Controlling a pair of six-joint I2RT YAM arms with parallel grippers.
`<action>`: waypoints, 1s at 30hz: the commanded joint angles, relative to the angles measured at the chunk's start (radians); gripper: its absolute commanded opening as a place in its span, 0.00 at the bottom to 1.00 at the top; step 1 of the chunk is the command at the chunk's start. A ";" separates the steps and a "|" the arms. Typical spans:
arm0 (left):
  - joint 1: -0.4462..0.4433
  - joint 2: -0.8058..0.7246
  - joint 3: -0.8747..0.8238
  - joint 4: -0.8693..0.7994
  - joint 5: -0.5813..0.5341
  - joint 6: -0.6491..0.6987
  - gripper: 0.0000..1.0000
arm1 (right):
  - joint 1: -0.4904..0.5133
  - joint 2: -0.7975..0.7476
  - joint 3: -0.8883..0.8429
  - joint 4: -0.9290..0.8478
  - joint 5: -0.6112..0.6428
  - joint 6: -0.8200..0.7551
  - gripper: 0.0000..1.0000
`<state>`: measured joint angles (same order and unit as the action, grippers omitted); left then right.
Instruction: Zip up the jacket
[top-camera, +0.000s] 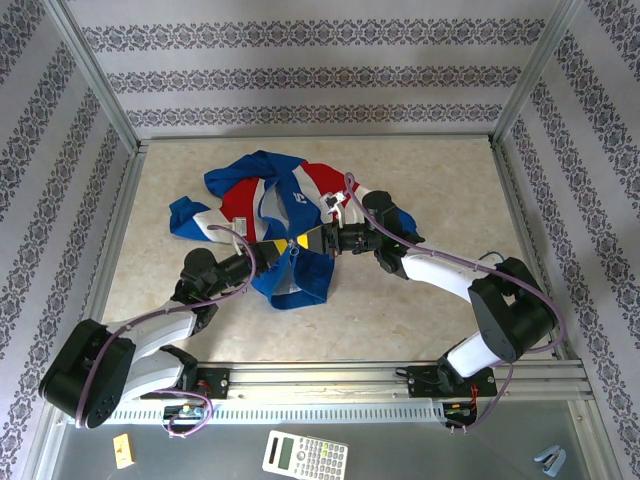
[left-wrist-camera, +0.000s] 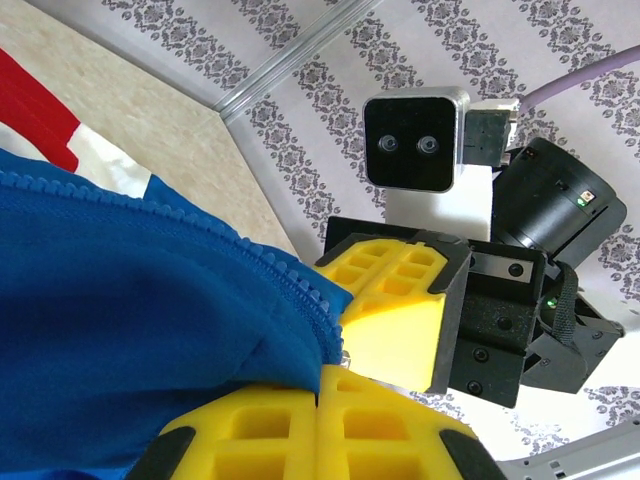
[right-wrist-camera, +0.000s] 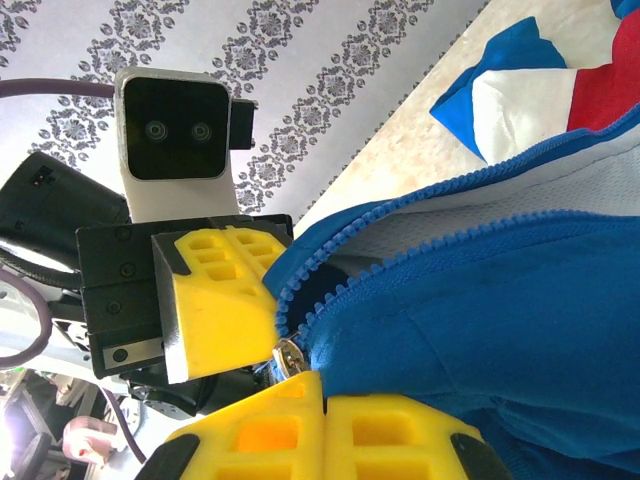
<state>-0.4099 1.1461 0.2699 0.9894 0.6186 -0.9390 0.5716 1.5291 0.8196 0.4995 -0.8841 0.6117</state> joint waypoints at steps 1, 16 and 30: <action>0.005 -0.034 0.030 -0.116 0.083 0.037 0.00 | -0.007 0.000 0.001 0.082 0.020 0.009 0.00; -0.014 -0.054 0.076 -0.440 0.131 0.147 0.00 | 0.046 -0.012 -0.011 -0.039 0.062 -0.050 0.00; -0.061 -0.188 0.051 -0.673 0.017 0.228 0.33 | 0.105 0.004 -0.093 0.020 0.109 -0.008 0.00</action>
<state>-0.4583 1.0176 0.3332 0.4145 0.6617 -0.7502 0.6647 1.5318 0.7406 0.4236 -0.7895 0.6003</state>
